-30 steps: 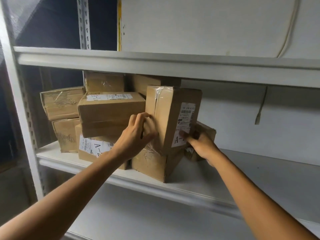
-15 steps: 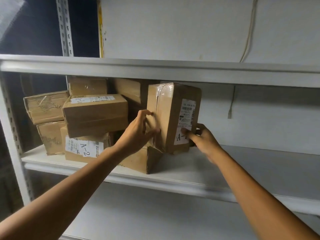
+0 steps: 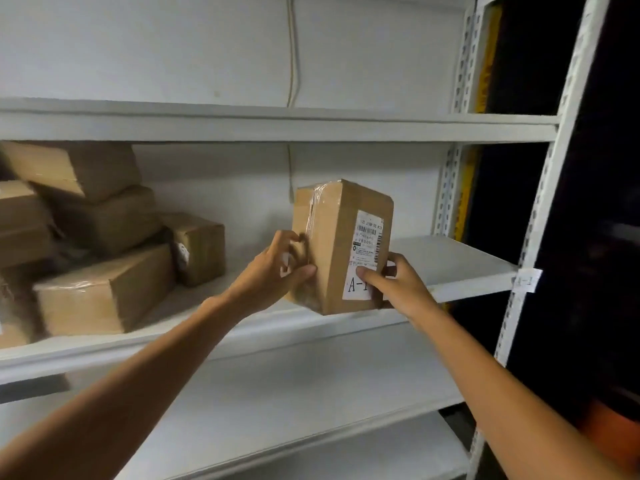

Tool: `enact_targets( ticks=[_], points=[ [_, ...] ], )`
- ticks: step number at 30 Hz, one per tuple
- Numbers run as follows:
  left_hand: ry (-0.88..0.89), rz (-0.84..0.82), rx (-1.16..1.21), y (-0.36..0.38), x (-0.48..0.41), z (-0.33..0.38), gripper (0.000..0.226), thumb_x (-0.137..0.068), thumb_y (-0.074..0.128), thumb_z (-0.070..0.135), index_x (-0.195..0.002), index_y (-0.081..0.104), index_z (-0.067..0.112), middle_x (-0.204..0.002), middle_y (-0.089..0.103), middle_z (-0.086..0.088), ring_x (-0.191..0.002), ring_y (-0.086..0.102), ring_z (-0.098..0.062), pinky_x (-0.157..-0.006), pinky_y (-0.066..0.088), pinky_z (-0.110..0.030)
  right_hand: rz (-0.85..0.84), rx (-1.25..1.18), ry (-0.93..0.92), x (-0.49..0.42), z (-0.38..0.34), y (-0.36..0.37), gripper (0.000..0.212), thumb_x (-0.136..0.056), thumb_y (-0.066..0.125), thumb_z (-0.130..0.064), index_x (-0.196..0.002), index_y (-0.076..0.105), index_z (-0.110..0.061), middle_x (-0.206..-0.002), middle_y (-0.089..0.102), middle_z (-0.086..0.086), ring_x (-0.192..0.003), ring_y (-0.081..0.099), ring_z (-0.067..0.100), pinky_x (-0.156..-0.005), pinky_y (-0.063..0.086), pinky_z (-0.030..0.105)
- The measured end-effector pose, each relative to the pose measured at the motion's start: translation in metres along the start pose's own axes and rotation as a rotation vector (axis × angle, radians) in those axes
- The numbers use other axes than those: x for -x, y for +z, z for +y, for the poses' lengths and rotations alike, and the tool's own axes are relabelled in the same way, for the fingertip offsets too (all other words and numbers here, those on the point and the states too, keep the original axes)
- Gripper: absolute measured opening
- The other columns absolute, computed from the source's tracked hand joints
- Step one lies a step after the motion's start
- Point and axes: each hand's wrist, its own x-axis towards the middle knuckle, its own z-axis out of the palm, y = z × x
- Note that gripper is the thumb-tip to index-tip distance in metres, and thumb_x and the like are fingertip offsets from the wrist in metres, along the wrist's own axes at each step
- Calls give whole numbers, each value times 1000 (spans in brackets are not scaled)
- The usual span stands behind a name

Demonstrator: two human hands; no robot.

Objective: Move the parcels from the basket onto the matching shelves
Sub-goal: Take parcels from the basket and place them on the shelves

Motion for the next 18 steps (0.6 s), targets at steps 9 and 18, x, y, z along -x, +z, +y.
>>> enact_targets(
  ticks=[9, 18],
  points=[
    [81, -316, 325, 162, -7, 127, 41, -79, 64, 56, -104, 32, 55, -118, 52, 13, -97, 61, -8, -82, 53, -32, 275, -11, 177, 113, 73, -175, 44, -83, 73, -34, -118, 49, -23, -113, 63, -7, -105, 61, 11, -95, 51, 44],
    [137, -681, 533, 320, 39, 226, 54, -80, 67, 47, -121, 35, 35, -116, 49, 9, -102, 57, -16, -85, 54, -40, 593, 36, 374, 250, 145, -272, 35, -85, 71, -33, -112, 51, -21, -103, 61, -18, -98, 61, 4, -72, 52, 19]
  ],
)
